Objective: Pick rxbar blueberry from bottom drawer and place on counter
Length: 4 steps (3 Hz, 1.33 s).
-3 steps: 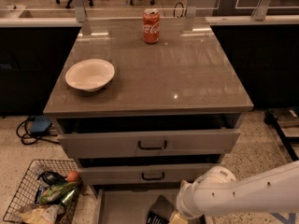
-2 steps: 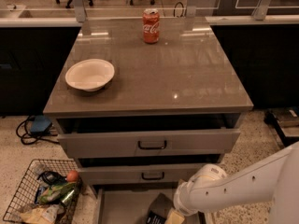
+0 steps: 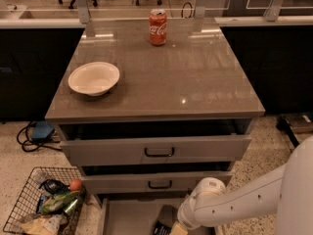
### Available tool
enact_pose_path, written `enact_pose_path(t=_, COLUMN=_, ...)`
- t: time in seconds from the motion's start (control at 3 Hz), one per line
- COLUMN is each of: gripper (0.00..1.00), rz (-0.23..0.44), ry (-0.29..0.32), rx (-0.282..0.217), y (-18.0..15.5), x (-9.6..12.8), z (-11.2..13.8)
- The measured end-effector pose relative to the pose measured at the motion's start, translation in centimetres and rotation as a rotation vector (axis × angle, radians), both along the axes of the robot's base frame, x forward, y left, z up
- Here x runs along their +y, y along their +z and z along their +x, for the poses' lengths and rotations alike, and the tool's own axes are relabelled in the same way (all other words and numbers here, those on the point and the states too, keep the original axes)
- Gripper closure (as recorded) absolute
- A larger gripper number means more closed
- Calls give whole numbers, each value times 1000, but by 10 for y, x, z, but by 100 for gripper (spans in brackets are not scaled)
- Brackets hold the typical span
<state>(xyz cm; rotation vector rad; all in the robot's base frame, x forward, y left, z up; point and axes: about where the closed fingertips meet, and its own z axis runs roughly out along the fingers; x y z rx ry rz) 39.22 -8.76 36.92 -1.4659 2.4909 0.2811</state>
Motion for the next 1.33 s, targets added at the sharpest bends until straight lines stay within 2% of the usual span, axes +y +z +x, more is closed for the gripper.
enact_pose_path(t=0.33, gripper=0, rz=18, ry=-70, rx=54, y=-37, x=17, z=-25)
enact_pose_path(t=0.67, gripper=0, rz=16, ry=-100, rx=75, y=-83, x=43, z=-56)
enact_pose_path(t=1.0, gripper=0, rz=16, ry=-100, rx=75, y=-83, x=43, z=-56)
enact_pose_path(t=1.33, gripper=0, rz=51, ry=-89, rx=63, y=-98, x=51, z=-49)
